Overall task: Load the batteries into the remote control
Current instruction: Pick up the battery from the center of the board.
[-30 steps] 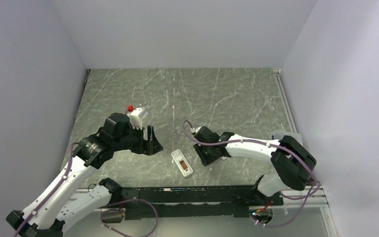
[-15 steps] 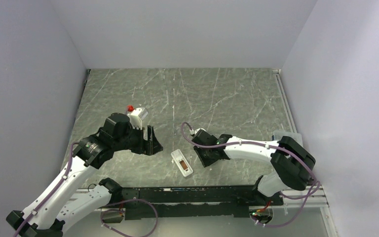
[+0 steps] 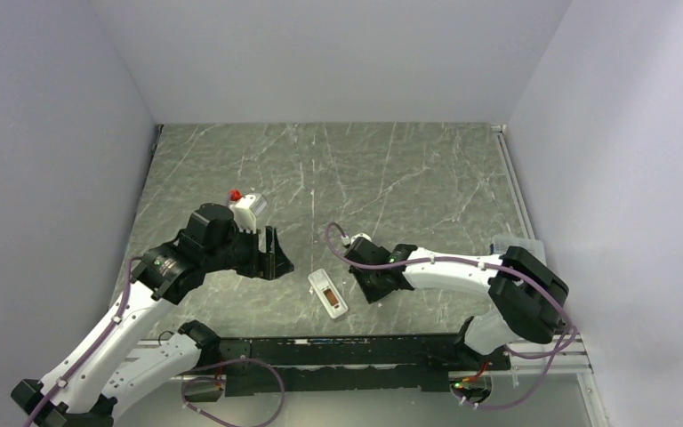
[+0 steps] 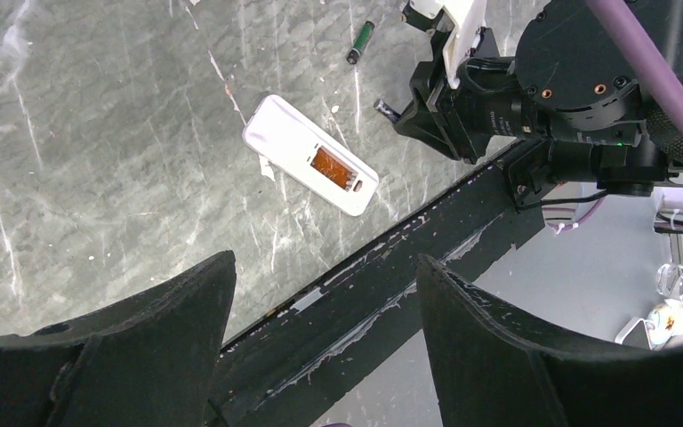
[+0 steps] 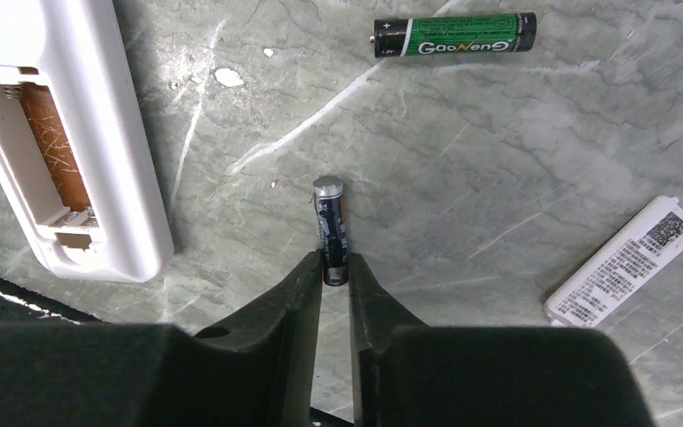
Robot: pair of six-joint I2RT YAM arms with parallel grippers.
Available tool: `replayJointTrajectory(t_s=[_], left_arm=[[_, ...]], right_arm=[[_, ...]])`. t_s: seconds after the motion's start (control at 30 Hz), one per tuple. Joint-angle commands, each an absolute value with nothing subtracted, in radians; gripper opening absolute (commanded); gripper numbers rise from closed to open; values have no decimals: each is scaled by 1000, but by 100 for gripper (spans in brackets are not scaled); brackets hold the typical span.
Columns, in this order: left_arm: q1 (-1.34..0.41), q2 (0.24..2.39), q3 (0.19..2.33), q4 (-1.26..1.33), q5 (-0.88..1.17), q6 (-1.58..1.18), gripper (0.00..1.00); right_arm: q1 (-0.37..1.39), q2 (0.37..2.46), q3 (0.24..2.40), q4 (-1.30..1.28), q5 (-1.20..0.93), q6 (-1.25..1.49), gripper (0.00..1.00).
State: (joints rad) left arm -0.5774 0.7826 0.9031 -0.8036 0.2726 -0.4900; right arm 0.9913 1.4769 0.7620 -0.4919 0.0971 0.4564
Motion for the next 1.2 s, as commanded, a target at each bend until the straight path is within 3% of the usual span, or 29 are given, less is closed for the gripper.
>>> replayJointTrajectory(t_s=[0.0, 0.23, 0.77, 1.17], left_arm=[[-574, 776, 894, -762, 291, -475, 79], [-574, 775, 894, -762, 290, -477, 79], [-574, 772, 893, -764, 282, -483, 79], [-574, 757, 892, -762, 286, -481, 79]], right_arm=[[1000, 1454, 753, -506, 111, 475, 17], [1010, 1454, 770, -510, 110, 484, 0], [1019, 1330, 824, -523, 12, 518, 0], [1023, 1417, 937, -562, -106, 546, 0]])
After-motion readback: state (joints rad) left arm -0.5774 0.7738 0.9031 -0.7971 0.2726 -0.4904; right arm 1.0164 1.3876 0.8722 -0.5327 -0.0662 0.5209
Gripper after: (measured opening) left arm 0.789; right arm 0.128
